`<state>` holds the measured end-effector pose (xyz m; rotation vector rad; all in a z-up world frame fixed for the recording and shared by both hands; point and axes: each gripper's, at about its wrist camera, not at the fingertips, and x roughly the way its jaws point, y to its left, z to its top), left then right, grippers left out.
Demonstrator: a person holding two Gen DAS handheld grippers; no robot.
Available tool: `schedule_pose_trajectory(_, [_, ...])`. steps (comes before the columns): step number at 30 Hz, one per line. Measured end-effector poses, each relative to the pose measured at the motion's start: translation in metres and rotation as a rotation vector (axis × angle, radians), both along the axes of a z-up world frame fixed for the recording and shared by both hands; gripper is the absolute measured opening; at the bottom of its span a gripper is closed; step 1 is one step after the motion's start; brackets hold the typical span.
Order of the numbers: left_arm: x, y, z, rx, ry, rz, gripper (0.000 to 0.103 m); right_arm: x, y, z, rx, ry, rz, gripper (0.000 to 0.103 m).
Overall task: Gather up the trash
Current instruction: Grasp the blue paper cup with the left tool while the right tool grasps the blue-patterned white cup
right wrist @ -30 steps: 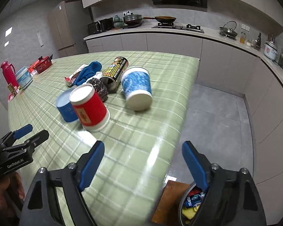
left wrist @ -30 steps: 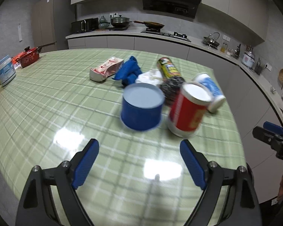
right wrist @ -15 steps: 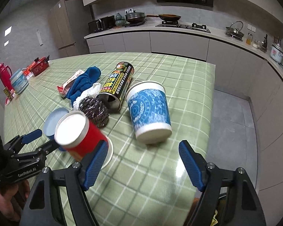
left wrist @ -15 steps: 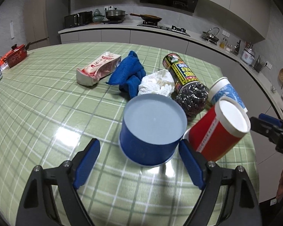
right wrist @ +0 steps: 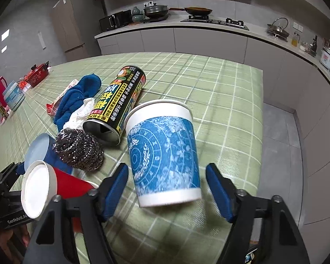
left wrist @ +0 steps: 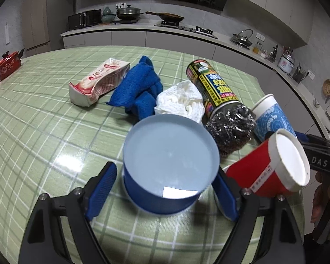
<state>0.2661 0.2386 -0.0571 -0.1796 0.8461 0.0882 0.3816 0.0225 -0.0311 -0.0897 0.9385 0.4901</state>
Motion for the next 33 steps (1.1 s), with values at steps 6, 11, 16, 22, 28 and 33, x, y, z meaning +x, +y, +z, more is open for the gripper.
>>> schedule_pose_trajectory(6, [-0.005,0.001,0.002,-0.012,-0.019,-0.007,0.079,-0.003,0.001,0.001,0.023,-0.012,0.004,0.062])
schedule_pose_trajectory(11, [-0.014,0.001,0.010,0.010,-0.033,-0.006,0.079,-0.010,-0.004,0.007,0.040,-0.024,-0.004,0.062])
schedule_pose_trajectory(16, [-0.026,0.002,0.018,0.013,-0.041,0.012,0.079,-0.018,-0.010,0.018,0.053,-0.040,-0.003,0.062])
schedule_pose_trajectory(22, [-0.035,-0.004,0.024,0.023,-0.046,0.021,0.079,-0.035,-0.023,0.031,0.065,-0.059,-0.005,0.062])
schedule_pose_trajectory(28, [-0.051,-0.015,0.031,0.030,-0.058,0.031,0.079,-0.053,-0.040,0.041,0.076,-0.073,-0.005,0.062])
schedule_pose_trajectory(33, [-0.065,-0.028,0.033,0.034,-0.064,0.037,0.079,-0.071,-0.061,0.047,0.085,-0.085,-0.012,0.062])
